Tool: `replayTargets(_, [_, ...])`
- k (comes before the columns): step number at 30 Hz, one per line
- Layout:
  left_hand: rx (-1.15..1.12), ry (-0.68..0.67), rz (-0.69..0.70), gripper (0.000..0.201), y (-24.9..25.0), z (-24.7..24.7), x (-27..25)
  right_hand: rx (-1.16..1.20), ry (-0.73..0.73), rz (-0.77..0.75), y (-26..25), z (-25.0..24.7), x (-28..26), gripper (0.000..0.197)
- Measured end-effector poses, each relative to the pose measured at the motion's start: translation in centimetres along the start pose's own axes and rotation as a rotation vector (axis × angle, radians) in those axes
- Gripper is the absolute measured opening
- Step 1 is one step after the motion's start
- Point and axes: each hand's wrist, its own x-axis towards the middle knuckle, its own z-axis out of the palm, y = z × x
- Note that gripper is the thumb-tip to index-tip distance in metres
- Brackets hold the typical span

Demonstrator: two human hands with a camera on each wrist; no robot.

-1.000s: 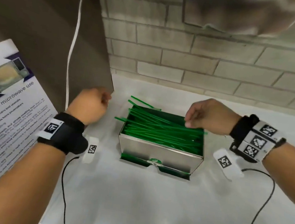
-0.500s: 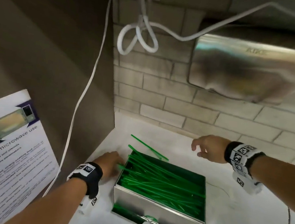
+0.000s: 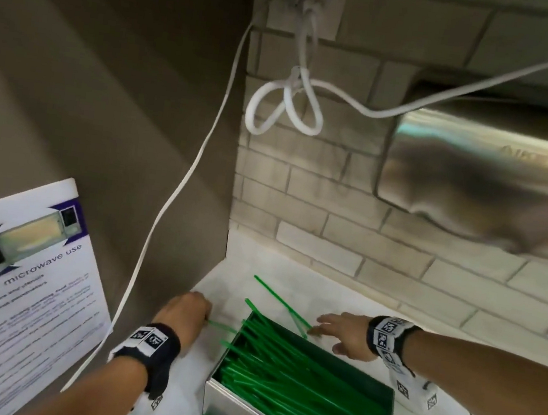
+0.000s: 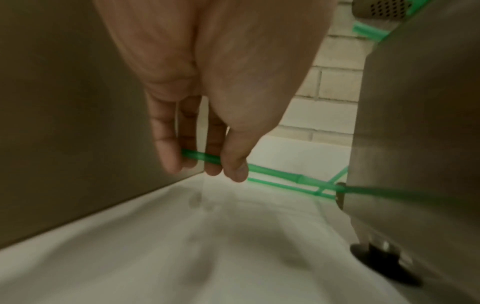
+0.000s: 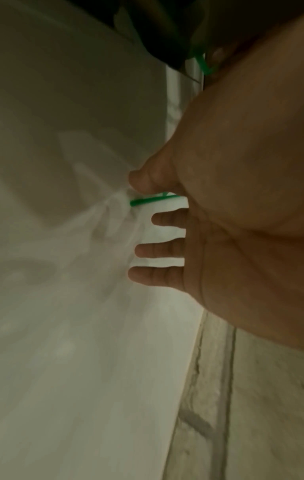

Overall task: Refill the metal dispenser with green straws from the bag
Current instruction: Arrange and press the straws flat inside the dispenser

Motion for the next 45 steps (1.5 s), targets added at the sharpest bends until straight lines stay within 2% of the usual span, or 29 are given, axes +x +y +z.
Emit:
replayTargets(4, [-0.006,0.01,-0.046,0.026,-0.2,-0.8,-0.6,-0.008,0.015,-0.025,-0.1,0.8,1.3,0.061])
replayTargets(9, [-0.084,0.014,-0.063,0.023,-0.5,-1.5,-1.4,0.05,0.101,-0.028,-0.1,0.7,0.5,0.046])
replayTargets(14, [-0.158,0.059,-0.039,0.02,-0.8,-3.1,-1.3,0.266,0.201,0.132,0.2,1.4,-2.2,0.028])
replayTargets(16, [-0.178,0.068,-0.026,0.019,-0.7,-3.9,-1.4,0.287,0.207,0.197,0.5,2.3,-3.8,0.016])
replayTargets(19, [-0.197,0.072,0.004,0.019,-0.5,-4.7,-1.8,0.28,0.229,0.273,0.6,3.0,-6.8,0.014])
replayTargets(21, [-0.227,0.088,0.012,0.02,-0.2,-5.0,-2.0,0.393,0.328,0.324,0.8,2.9,-9.4,0.018])
replayTargets(23, [-0.272,0.112,0.003,0.021,-0.1,-5.3,-2.0,0.659,0.504,0.328,0.8,2.3,-12.0,0.027])
replayTargets(25, [-0.282,0.142,-0.022,0.024,0.2,-5.9,-2.1,0.965,0.668,0.235,-0.5,1.1,-14.6,0.033])
replayTargets(28, [-0.288,0.203,-0.02,0.024,0.6,-7.2,-1.9,1.068,0.79,0.106,-4.6,-1.5,-17.2,0.021])
replayTargets(30, [-0.262,0.224,-0.008,0.022,1.2,-8.3,-2.3,0.929,0.737,0.098,-7.3,-2.4,-17.4,0.017])
replayTargets(32, [-0.237,0.269,0.015,0.02,1.6,-9.3,-2.9,0.664,0.525,0.141,-9.5,-2.2,-17.0,0.022])
replayTargets(34, [-0.227,0.358,0.023,0.015,1.8,-10.5,-3.7,0.515,0.309,0.161,-10.8,-1.4,-16.4,0.03])
replayTargets(36, [-0.21,0.432,0.029,0.012,1.7,-11.9,-4.7,0.452,0.207,0.179,-11.4,-1.0,-16.3,0.034])
replayTargets(38, [-0.167,0.538,0.072,0.011,1.7,-13.2,-5.9,0.45,0.192,0.194,-11.3,-1.0,-16.4,0.038])
replayTargets(40, [-0.179,0.728,0.19,0.009,2.1,-13.9,-7.7,0.457,0.222,0.2,-10.9,-1.2,-16.4,0.037])
replayTargets(42, [-0.34,0.88,0.272,0.011,2.7,-14.1,-9.9,0.462,0.254,0.196,-10.4,-1.3,-16.8,0.033])
replayTargets(43, [-0.483,0.88,0.278,0.012,3.2,-14.1,-10.9,0.465,0.277,0.191,-9.9,-1.5,-17.1,0.029])
replayTargets(45, [-0.819,0.735,0.289,0.015,4.1,-13.7,-12.1,0.474,0.349,0.202,-8.1,-1.9,-18.1,0.016])
